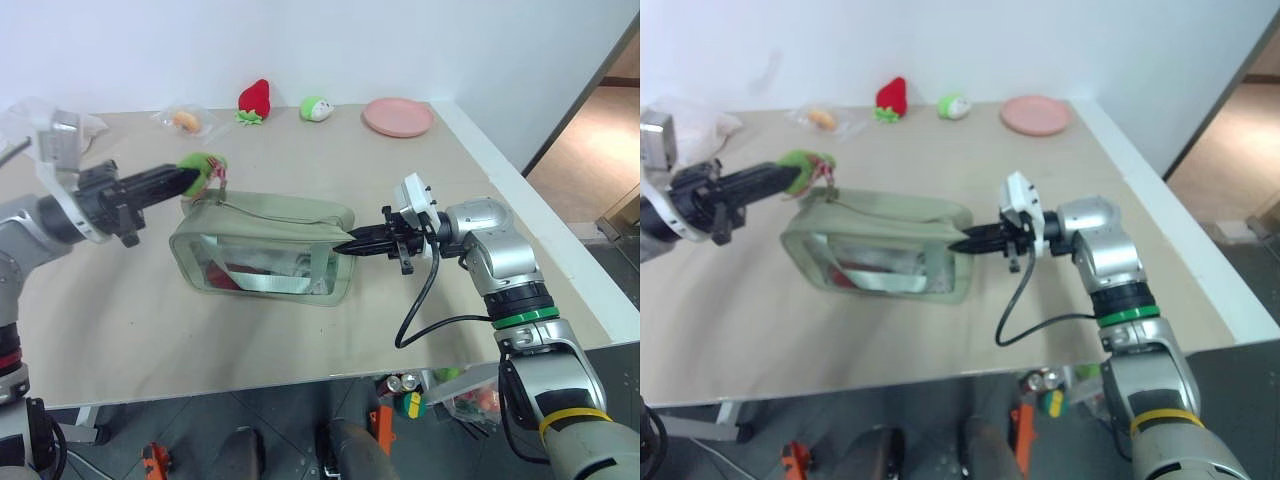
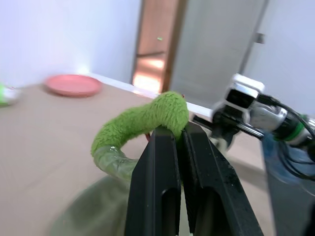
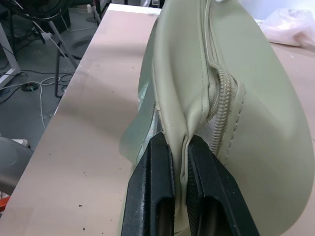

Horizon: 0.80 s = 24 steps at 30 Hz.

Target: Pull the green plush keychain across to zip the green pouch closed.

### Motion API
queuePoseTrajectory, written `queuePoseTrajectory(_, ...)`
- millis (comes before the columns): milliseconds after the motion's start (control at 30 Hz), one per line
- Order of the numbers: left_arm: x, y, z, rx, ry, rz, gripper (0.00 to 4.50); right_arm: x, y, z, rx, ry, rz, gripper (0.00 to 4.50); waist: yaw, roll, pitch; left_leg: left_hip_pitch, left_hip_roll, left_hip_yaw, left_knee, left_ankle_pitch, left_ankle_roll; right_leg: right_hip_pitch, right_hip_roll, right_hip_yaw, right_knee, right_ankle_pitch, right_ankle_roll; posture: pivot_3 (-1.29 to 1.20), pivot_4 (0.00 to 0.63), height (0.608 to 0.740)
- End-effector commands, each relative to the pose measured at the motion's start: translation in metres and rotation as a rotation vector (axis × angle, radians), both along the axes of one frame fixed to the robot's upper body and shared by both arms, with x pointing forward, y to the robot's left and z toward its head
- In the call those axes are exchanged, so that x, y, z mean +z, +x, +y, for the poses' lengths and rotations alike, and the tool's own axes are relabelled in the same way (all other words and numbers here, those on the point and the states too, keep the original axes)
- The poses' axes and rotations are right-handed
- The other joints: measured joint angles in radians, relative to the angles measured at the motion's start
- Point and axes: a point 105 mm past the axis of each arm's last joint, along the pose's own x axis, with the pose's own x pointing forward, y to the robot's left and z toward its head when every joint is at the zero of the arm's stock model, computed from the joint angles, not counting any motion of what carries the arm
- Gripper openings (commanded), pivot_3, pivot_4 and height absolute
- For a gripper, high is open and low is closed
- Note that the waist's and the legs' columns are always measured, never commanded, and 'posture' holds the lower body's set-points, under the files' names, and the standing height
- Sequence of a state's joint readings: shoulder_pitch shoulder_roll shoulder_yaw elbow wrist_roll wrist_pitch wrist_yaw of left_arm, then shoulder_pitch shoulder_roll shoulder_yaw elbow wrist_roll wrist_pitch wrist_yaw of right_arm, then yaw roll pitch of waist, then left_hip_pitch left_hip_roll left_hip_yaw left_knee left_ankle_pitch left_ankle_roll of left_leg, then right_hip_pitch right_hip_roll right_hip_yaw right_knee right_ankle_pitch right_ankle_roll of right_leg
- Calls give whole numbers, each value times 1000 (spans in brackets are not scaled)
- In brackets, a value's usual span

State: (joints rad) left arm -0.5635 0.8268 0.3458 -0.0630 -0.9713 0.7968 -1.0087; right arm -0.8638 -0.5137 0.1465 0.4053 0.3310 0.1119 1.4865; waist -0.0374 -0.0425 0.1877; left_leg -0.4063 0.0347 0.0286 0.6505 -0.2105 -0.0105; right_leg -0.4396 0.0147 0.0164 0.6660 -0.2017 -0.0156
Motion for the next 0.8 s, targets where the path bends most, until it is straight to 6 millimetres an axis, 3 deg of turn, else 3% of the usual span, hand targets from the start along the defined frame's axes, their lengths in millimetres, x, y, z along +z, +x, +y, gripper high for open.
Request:
queuePoseTrajectory(33, -28, 4, -21, -45, 138, 48, 744, 1, -2, -1, -9, -20, -20, 0, 1, 0, 0, 0, 0, 0, 0, 0, 0, 0, 0, 0, 0, 0, 0, 0, 150, 740)
queuePoseTrajectory(100, -30, 6, -17, -38, 120, 65, 1267, 1, -2, -2, -12, -20, -21, 0, 1, 0, 0, 0, 0, 0, 0, 0, 0, 0, 0, -1, 0, 0, 0, 0, 150, 740)
queuePoseTrajectory(133, -29, 8, -14, -25, 110, 65, 1267, 1, -2, -2, -13, -20, -21, 0, 1, 0, 0, 0, 0, 0, 0, 0, 0, 0, 0, -1, 0, 0, 0, 0, 150, 740)
queuePoseTrajectory(200, -28, 10, -12, -9, 122, 43, 2039, 1, -2, -3, -15, -21, -22, 0, 0, 0, 0, 0, -2, 0, 0, 0, 0, 0, 0, 0, 0, 0, 0, 0, 150, 740)
queuePoseTrajectory(267, -25, 6, -11, -15, 134, 13, 2195, 1, -2, -3, -16, -21, -22, 0, 0, 0, 0, 0, -2, 0, 0, 0, 0, 0, 0, 0, 0, 0, 0, 0, 150, 740)
queuePoseTrajectory(400, 21, -14, 3, -48, -48, -79, 2195, 2, -2, -2, -15, -19, -23, 0, 1, 0, 0, 0, -2, 0, 0, 0, 0, 0, 0, -1, 0, 0, 0, 0, 150, 740)
queuePoseTrajectory(500, 32, -28, 8, -74, -84, -113, 2195, 2, -2, -2, -14, -18, -21, 0, 0, 0, 0, 0, -2, 0, 0, 0, 0, 0, 0, 0, 0, 0, 0, 0, 150, 740)
queuePoseTrajectory(667, 6, -32, 25, 18, 8, -45, 2195, 2, -2, 0, -6, -17, -18, 0, -1, 0, 0, 1, -2, -1, 0, 0, 0, 0, -1, 0, 0, 0, 0, 0, 150, 740)
queuePoseTrajectory(800, -27, -23, 53, 156, 58, 82, 2195, 3, -2, 2, 1, -15, -18, 0, -1, 0, 0, 1, -2, -1, 0, 0, 0, 0, -1, 0, 0, 0, 0, 0, 150, 740)
